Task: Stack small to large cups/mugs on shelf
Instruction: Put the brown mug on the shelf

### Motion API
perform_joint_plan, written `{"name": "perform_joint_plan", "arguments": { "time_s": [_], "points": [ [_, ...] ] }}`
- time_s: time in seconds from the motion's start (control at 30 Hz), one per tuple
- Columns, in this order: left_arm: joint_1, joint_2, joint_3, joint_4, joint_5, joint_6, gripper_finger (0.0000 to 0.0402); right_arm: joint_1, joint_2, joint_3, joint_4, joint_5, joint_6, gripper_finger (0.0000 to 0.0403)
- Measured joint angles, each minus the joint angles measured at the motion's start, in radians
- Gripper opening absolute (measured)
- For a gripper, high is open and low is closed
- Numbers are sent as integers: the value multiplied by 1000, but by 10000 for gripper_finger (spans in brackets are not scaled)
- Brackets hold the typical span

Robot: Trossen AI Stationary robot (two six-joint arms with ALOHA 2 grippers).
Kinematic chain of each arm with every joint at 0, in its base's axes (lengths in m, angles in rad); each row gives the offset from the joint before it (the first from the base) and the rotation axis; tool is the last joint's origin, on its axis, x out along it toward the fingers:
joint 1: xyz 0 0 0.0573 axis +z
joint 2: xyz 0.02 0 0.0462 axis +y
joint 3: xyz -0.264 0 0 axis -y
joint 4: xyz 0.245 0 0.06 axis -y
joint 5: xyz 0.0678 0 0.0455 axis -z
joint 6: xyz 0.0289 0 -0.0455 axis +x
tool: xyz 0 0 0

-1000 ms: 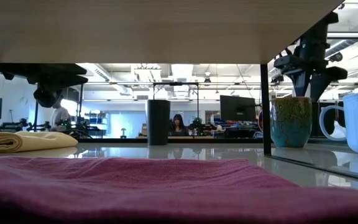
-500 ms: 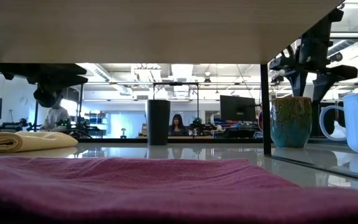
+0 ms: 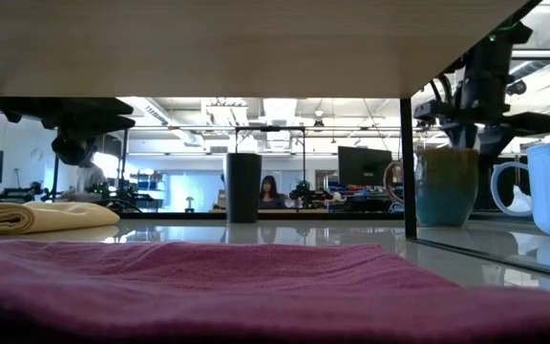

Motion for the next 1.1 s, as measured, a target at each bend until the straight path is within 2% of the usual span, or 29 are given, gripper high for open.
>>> {"name": "perform_joint_plan", "arguments": {
  "time_s": [0.2, 0.3, 0.77, 1.0, 1.1],
  "points": [
    [0, 0, 0, 0, 0, 0, 93, -16, 0, -3, 1, 62, -78, 49],
    [0, 0, 0, 0, 0, 0, 93, -34, 0, -1, -4, 71, -125, 29],
    [0, 0, 0, 0, 0, 0, 93, -67, 0, 2, 12, 100, -340, 33],
    [0, 0, 0, 0, 0, 0, 93, -68, 1, 2, 93, 93, -633, 33],
    [0, 0, 0, 0, 0, 0, 93, -69, 2, 1, 132, 37, -786, 33]
  ]
}}
